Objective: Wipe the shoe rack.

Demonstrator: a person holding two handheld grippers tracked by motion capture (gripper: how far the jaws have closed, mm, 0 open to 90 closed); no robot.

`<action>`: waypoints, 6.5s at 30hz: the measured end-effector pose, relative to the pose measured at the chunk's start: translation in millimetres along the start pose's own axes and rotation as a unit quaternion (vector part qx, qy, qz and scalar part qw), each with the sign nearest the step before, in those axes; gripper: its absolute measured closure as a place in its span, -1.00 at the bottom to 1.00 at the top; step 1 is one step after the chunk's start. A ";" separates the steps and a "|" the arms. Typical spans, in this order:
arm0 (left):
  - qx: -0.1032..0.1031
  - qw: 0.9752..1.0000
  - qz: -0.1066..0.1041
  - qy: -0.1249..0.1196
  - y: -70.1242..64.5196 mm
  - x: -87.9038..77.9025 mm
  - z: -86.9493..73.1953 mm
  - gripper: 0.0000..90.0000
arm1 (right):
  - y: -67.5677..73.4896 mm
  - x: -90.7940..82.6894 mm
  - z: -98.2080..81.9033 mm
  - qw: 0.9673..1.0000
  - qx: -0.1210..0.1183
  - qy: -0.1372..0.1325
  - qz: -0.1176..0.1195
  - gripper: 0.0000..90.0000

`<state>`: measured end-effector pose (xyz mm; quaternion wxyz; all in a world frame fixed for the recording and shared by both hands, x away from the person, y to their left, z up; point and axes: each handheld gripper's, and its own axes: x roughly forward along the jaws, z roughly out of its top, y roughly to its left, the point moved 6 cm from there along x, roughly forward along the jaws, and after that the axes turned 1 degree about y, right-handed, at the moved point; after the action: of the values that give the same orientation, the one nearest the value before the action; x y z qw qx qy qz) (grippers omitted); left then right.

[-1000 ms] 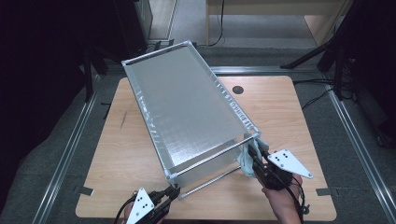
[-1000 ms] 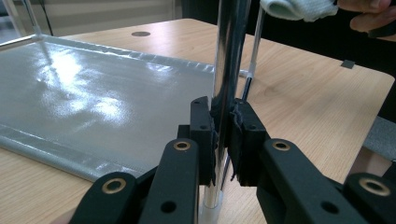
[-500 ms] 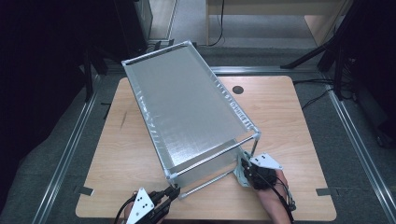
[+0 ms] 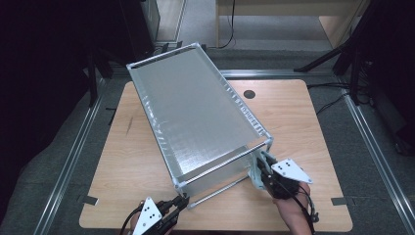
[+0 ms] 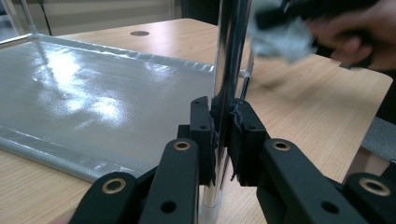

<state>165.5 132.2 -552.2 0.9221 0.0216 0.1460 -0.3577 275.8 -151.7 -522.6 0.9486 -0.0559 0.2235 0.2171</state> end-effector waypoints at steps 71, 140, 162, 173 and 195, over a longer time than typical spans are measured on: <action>0.002 1.000 -0.001 0.004 -1.7 1.9 0.4 0.82 | 71.7 62.6 -46.0 0.991 -0.018 0.130 0.030 0.15; -0.004 1.000 -0.003 0.006 -2.8 3.2 0.7 0.82 | -48.7 -72.5 53.6 0.993 0.059 -0.083 -0.060 0.74; -0.001 1.000 -0.007 0.009 -3.7 5.4 1.1 0.82 | 141.7 -57.9 81.0 0.979 -0.051 -0.101 0.168 0.70; -0.003 1.000 -0.007 0.009 -3.5 5.2 0.4 0.82 | 94.7 -55.3 84.4 0.987 -0.004 -0.095 0.130 0.70; -0.004 1.000 -0.009 0.008 -3.5 5.5 0.1 0.82 | 0.8 -64.6 86.1 0.992 0.055 -0.111 -0.017 0.72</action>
<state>167.0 126.0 -553.4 0.9178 0.0194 0.1556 -0.3647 257.9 -158.5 -416.7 0.9727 0.0170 0.1275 0.1931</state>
